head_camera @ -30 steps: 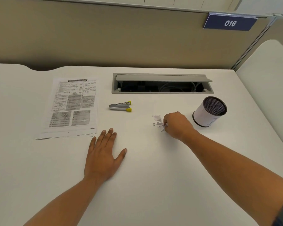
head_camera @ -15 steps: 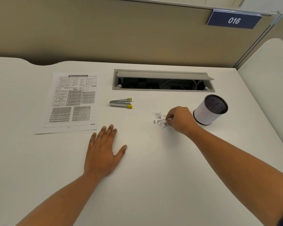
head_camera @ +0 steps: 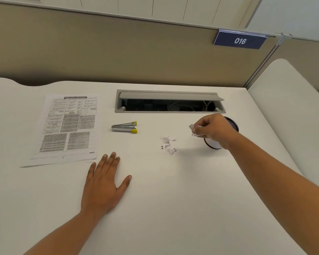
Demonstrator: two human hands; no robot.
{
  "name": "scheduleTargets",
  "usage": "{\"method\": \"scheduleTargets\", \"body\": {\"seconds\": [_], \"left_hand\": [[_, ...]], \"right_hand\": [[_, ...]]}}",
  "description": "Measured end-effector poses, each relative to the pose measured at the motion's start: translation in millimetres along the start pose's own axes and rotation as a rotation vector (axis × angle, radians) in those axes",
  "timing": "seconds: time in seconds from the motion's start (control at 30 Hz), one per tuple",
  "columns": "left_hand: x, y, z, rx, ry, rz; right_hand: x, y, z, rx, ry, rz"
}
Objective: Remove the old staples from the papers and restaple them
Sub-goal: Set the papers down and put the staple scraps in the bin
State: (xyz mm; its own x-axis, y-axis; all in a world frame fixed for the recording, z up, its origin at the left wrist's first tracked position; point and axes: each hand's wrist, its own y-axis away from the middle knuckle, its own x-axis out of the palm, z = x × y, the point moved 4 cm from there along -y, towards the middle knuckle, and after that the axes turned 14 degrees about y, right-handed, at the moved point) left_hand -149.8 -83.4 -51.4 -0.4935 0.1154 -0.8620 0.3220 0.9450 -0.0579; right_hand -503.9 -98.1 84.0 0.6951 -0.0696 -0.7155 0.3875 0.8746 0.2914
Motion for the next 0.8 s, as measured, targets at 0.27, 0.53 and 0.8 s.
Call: {"method": "scheduleTargets", "body": {"seconds": [0.27, 0.53, 0.8], "left_hand": [[-1, 0, -1, 0.006, 0.001, 0.008], [-3, 0, -3, 0.016, 0.025, 0.013], [-4, 0, -3, 0.024, 0.034, 0.021]], "right_hand": [[-87, -24, -29, 0.136, 0.196, -0.200], [-84, -20, -44, 0.185, 0.546, -0.207], [-84, -22, -45, 0.161, 0.522, -0.177]]}}
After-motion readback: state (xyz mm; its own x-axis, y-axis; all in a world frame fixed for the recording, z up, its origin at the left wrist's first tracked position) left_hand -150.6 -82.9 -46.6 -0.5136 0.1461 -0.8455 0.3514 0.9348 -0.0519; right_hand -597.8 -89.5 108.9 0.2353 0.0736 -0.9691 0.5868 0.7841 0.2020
